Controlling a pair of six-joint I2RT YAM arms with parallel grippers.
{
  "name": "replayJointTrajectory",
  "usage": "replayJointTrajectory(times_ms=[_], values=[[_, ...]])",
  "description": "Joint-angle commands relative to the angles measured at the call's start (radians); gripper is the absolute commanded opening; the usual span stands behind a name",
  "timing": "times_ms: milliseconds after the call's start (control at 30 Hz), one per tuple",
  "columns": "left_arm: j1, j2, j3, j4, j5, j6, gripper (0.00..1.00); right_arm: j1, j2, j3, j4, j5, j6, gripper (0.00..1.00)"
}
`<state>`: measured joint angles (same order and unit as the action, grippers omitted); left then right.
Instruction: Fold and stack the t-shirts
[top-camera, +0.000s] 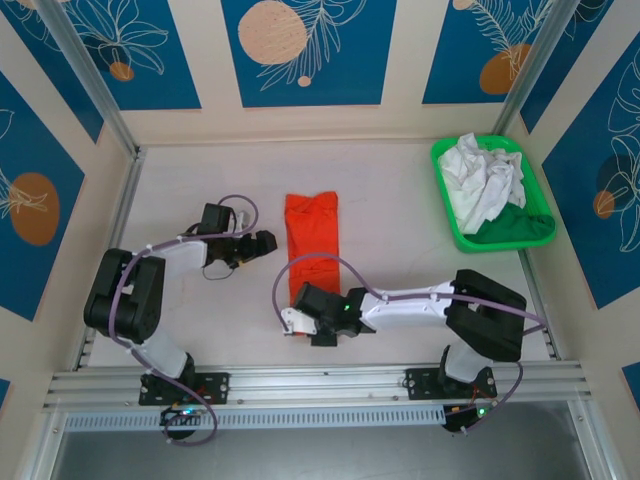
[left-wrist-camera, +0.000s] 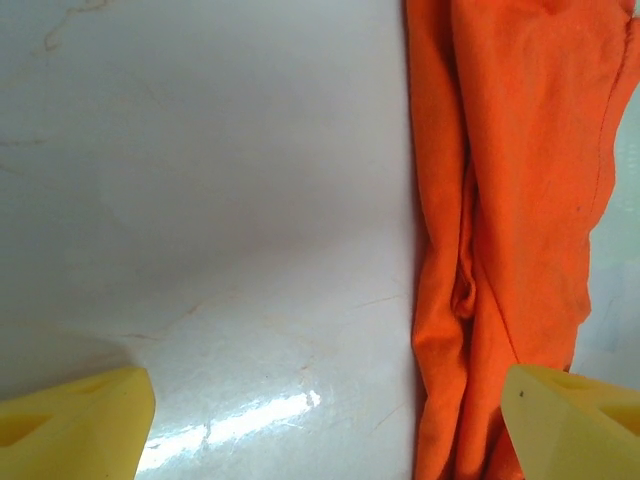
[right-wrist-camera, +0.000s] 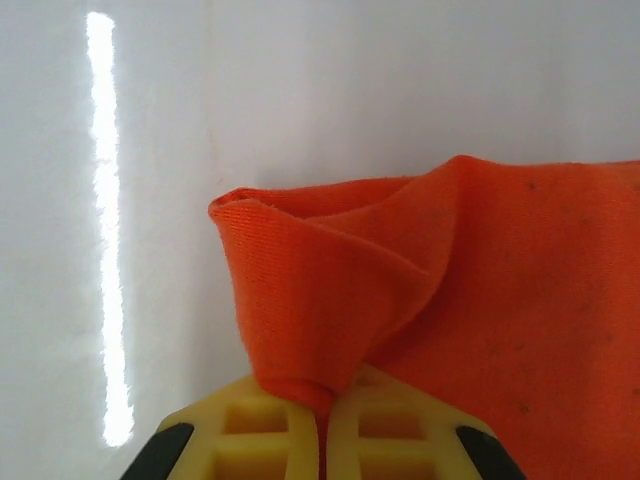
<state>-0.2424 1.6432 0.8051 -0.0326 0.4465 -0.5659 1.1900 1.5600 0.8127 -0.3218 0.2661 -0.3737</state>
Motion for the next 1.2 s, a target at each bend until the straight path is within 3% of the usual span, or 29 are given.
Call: replayJointTrajectory(times_ms=[0,133,200,367,500,600,1167], values=[[-0.016,0.031,0.012,0.078,0.051,-0.049,0.79,-0.020,-0.093,-0.022,-0.107,-0.105,0.045,0.00],[-0.046,0.088,0.071,0.117,0.065,-0.099,0.66,-0.054,-0.167,-0.039,-0.116,-0.150,0.069,0.00],[-0.068,0.126,0.124,0.094,0.046,-0.098,0.44,-0.072,-0.181,-0.037,-0.124,-0.157,0.071,0.00],[-0.102,0.214,0.240,0.033,0.005,-0.101,0.35,-0.094,-0.163,-0.027,-0.141,-0.155,0.055,0.00],[-0.116,0.270,0.301,-0.002,-0.030,-0.126,0.34,-0.100,-0.147,-0.014,-0.142,-0.150,0.050,0.00],[-0.121,0.290,0.326,-0.019,-0.068,-0.133,0.40,-0.100,-0.146,-0.011,-0.137,-0.149,0.050,0.00],[-0.140,0.398,0.434,-0.029,-0.046,-0.181,0.38,-0.116,-0.155,-0.014,-0.112,-0.123,0.044,0.00]])
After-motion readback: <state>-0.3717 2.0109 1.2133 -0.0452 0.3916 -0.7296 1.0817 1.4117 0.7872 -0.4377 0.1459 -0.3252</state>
